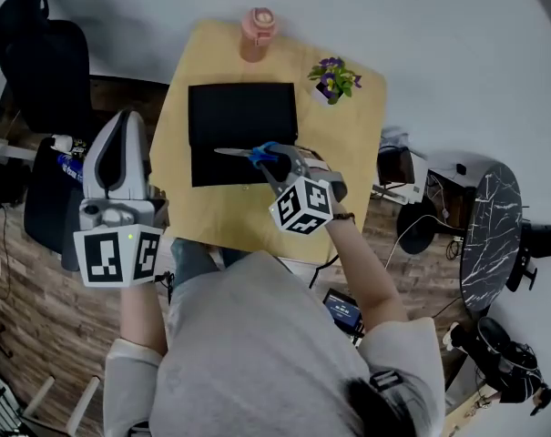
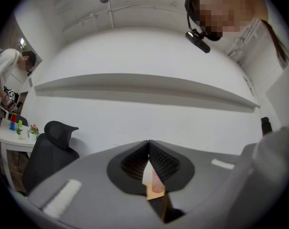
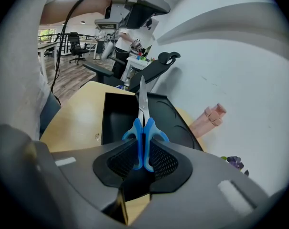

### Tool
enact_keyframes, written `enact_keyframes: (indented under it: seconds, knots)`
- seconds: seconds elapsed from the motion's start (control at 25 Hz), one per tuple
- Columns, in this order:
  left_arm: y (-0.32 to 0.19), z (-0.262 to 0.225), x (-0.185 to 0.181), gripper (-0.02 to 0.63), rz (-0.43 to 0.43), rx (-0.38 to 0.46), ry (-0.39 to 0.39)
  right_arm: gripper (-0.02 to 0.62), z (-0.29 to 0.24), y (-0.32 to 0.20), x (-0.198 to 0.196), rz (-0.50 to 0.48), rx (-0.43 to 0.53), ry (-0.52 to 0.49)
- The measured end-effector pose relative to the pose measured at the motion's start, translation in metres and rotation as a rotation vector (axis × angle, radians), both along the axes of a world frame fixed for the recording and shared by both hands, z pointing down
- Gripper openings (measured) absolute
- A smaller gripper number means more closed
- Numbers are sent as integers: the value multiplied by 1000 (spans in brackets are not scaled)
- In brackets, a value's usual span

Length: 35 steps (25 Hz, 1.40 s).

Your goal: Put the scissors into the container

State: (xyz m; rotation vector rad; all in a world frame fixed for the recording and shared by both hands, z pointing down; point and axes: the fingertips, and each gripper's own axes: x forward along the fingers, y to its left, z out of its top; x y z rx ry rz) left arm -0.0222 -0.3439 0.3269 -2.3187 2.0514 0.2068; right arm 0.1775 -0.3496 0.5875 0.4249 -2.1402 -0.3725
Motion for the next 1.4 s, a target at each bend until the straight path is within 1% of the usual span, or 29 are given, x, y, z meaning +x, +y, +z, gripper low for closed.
enact_keyframes:
  seconds: [0.32, 0.76, 0.92, 1.04, 1.4]
  knots:
    - [3, 6, -5, 58, -43, -17, -1, 81, 30, 1, -4, -105, -82, 139]
    - [5, 10, -10, 58, -75, -35, -7, 83, 58, 4, -11, -183, -140, 287]
    - [5, 11, -12, 58, -84, -41, -12, 83, 68, 5, -12, -195, -158, 323]
    - [5, 13, -14, 58, -89, -48, -12, 83, 76, 5, -7, -202, -165, 370]
    - [5, 17, -14, 58, -98, -66, -19, 84, 84, 5, -3, -172, -220, 443]
